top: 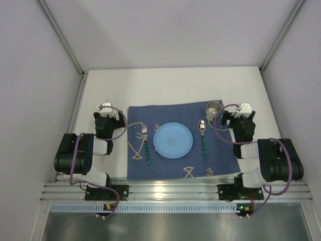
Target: Set the dinner table for one person
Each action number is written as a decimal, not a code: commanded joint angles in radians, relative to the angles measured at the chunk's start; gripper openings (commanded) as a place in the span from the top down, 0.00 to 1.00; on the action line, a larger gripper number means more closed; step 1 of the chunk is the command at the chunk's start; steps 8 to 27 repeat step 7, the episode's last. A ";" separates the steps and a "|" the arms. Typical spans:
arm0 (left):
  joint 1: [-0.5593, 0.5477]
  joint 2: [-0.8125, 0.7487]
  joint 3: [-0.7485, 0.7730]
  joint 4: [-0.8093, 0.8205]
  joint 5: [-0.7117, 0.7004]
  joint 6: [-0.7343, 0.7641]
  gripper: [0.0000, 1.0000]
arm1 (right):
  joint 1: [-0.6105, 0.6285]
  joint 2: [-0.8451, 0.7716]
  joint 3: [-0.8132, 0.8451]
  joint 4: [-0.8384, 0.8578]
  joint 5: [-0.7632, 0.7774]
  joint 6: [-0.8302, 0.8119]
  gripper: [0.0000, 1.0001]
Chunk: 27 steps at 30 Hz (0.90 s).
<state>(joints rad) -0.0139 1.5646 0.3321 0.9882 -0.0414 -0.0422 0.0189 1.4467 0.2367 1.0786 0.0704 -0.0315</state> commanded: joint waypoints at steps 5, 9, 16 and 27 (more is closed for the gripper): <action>0.006 0.003 -0.007 0.083 0.015 -0.004 0.01 | 0.009 0.003 0.018 0.081 0.002 -0.001 0.00; 0.006 0.003 -0.007 0.083 0.015 -0.004 0.01 | 0.010 0.003 0.018 0.081 0.002 -0.001 0.00; 0.006 0.003 -0.007 0.083 0.015 -0.004 0.01 | 0.010 0.003 0.018 0.081 0.002 -0.001 0.00; 0.006 0.003 -0.007 0.083 0.015 -0.004 0.01 | 0.010 0.003 0.018 0.081 0.002 -0.001 0.00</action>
